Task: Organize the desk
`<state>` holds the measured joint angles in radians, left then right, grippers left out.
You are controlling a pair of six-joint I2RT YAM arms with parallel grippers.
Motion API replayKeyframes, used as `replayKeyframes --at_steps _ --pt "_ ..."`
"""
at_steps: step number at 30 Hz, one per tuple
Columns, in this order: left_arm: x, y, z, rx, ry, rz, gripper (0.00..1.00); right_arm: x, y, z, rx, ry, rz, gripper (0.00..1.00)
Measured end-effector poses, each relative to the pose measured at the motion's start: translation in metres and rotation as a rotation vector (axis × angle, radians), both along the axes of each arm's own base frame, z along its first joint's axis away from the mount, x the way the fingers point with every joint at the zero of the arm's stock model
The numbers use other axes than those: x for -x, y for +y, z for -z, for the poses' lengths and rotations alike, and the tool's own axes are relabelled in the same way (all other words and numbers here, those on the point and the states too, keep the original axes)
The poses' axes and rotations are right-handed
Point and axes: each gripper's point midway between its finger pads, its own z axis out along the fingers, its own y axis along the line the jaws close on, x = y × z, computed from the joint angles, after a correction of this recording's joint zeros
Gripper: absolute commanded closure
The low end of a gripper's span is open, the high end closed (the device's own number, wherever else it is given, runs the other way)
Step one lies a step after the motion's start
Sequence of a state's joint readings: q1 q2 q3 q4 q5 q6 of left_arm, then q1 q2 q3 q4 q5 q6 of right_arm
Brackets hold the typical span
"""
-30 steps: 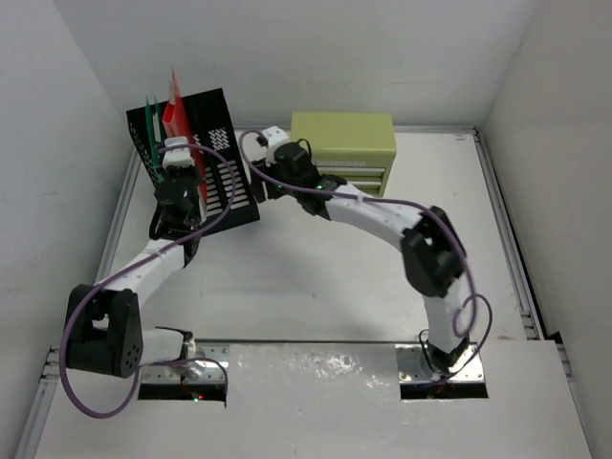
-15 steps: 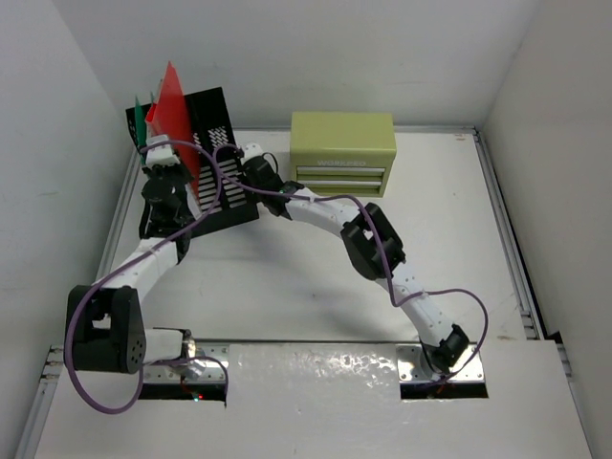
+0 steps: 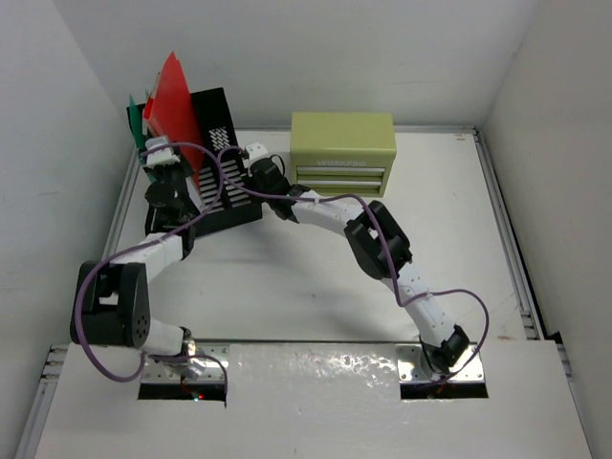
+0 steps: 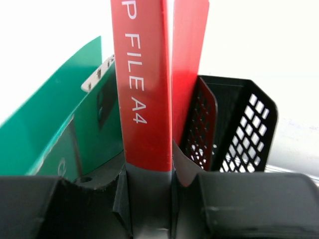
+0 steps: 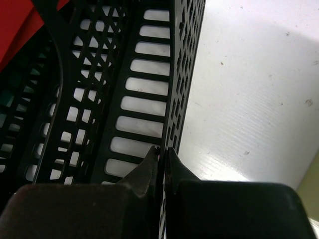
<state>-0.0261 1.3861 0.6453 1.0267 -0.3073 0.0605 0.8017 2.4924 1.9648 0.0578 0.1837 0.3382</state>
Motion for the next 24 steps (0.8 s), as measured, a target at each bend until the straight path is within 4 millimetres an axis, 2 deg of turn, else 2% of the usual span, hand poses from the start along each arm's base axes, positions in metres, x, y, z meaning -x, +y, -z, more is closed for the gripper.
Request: replayKeyframes --at_steps 9,15,16,19,21,24 --pt "-0.012 0.0 0.022 0.001 -0.013 -0.002 1.0 0.001 -0.001 -0.002 -0.006 -0.024 -0.004 1.0" --pt "-0.009 -0.005 0.047 0.026 0.054 0.03 0.99 0.002 -0.004 -0.004 -0.022 -0.031 0.008 1.0" --pt "-0.009 -0.007 0.05 0.028 0.075 0.045 0.9 0.003 -0.006 -0.004 -0.021 -0.03 0.011 1.0" --pt "-0.006 -0.016 0.057 0.019 0.139 0.094 0.51 0.005 -0.009 -0.004 -0.016 -0.026 0.016 1.0" --pt "-0.005 -0.024 0.066 0.007 0.208 0.136 0.31 0.008 -0.01 -0.004 -0.006 -0.018 0.014 1.0" --pt "-0.003 -0.034 0.075 0.009 0.313 0.194 0.22 0.011 -0.01 -0.004 -0.006 -0.015 0.02 1.0"
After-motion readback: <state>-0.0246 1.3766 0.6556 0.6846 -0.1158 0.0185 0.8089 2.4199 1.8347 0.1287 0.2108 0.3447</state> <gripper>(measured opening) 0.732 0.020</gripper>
